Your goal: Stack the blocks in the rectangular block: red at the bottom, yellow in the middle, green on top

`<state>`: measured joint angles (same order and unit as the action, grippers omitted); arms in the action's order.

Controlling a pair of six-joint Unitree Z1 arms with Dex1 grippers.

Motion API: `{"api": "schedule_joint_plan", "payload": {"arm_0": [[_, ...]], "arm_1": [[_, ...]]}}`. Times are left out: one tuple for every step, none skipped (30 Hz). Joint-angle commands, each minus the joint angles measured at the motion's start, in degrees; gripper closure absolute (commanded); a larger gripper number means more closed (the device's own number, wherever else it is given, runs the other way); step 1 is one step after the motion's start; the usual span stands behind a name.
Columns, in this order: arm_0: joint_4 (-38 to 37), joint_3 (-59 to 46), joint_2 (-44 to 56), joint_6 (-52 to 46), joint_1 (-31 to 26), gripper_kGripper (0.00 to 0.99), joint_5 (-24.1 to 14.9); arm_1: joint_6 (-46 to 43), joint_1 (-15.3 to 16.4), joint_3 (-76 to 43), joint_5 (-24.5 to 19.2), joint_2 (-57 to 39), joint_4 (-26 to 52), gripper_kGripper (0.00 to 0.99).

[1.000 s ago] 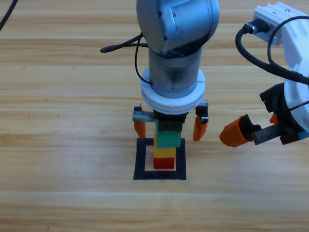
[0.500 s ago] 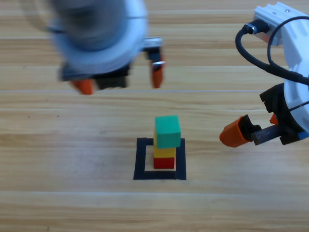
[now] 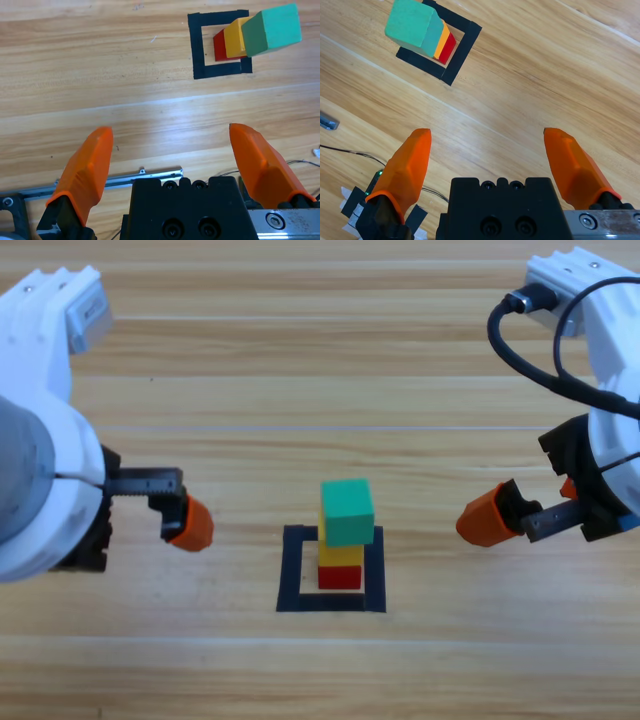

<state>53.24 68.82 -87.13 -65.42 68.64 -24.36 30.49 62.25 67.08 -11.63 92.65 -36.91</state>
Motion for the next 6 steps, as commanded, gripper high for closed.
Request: {"api": "schedule_joint_plan", "payload": {"arm_0": [[-1.1, -3.7, 4.0, 1.5, 1.2, 0.0, -1.6], [-1.2, -4.3, 5.0, 2.0, 1.2, 0.0, -1.7], [-1.2, -4.6, 5.7, 2.2, 1.2, 0.0, -1.7], [-1.3, -4.9, 6.4, 2.3, 1.3, 0.0, -1.7], [-1.3, -5.2, 6.7, 2.4, 1.2, 0.0, -1.7], [-1.3, -5.4, 6.8, 2.6, 1.2, 0.0, -1.7]], "arm_1": [[0.0, -1.4, -1.8, -0.1, 1.7, -1.1, 0.001], [0.0, -1.4, -1.7, -0.1, 1.7, -1.1, 0.001], [0.0, -1.4, -1.8, -0.1, 1.7, -1.1, 0.001], [0.0, -1.4, -1.7, -0.1, 1.7, -1.1, 0.001], [0.0, -1.4, -1.7, -0.1, 1.7, -1.1, 0.001], [0.0, -1.4, -1.7, -0.1, 1.7, -1.1, 0.001]]}}
